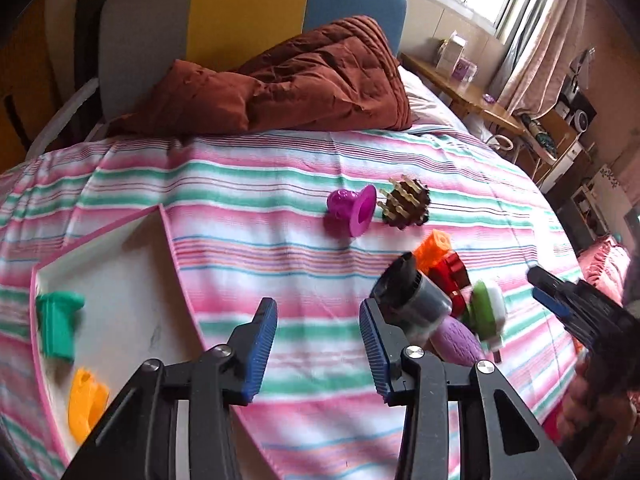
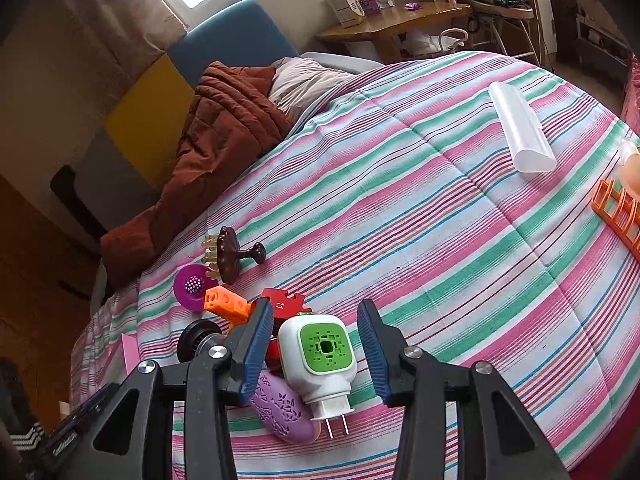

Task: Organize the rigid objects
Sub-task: 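Grasp the magenta suction cup with the left tool while the right tool reaches toward the toys, then grasp the brown comb-like brush with the right tool, then place the magenta suction cup in the tray and open the left tool, then carry the brown brush into the tray and open the right tool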

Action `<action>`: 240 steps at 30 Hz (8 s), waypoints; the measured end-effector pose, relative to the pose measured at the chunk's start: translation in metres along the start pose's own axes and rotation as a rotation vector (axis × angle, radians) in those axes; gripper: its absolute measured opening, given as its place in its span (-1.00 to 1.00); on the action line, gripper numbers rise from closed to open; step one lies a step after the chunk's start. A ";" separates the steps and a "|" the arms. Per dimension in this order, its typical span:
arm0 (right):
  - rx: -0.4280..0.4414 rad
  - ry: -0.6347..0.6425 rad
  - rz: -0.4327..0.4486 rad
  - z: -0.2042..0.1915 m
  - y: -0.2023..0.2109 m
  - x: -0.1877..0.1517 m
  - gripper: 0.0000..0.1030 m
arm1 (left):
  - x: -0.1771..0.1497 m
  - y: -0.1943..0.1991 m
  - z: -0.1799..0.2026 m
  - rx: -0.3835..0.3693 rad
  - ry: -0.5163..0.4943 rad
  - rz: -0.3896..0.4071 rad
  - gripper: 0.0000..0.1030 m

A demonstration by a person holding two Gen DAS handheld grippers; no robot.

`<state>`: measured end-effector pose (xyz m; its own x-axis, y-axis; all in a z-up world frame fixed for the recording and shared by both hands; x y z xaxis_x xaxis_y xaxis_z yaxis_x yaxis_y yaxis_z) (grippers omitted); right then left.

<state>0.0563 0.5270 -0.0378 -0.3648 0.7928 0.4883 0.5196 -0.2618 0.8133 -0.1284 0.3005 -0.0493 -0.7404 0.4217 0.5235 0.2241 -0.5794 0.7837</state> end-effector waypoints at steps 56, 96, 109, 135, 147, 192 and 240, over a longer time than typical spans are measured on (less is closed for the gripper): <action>0.024 0.508 -0.029 -0.128 -0.064 0.030 0.00 | -0.030 0.020 -0.008 -0.057 -0.037 0.098 -0.72; 0.140 0.931 -0.104 -0.174 -0.030 -0.150 -0.31 | -0.158 0.141 -0.115 0.125 0.227 0.178 -0.72; 0.134 0.954 -0.087 -0.177 -0.033 -0.150 -0.31 | -0.107 0.122 -0.132 0.102 0.261 0.181 -0.72; 0.135 0.975 -0.086 -0.176 -0.033 -0.150 -0.31 | -0.049 0.052 -0.173 0.226 0.213 0.126 -0.08; 0.121 0.986 -0.065 -0.177 -0.033 -0.153 -0.31 | -0.110 0.120 -0.132 0.305 0.165 0.214 0.10; 0.189 1.068 0.010 -0.270 0.017 -0.208 -0.34 | -0.187 0.176 -0.160 0.350 0.257 0.285 0.15; 0.233 1.047 0.019 -0.251 0.030 -0.213 0.03 | -0.194 0.176 -0.152 0.357 0.238 0.275 0.22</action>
<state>-0.0450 0.2122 -0.0380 -0.7785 -0.1059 0.6187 0.6265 -0.0704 0.7762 -0.0418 0.0102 -0.0637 -0.7382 0.0921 0.6683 0.6029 -0.3543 0.7148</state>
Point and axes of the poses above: each gripper's, at about its wrist camera, not at the fingertips, and y roughly against the way its jaws point, z to its right, x to its top, the point moved 4 cm from there along -y, roughly the way its jaws point, and after that the axes turned 10 degrees about -x, right-handed, at the moved point
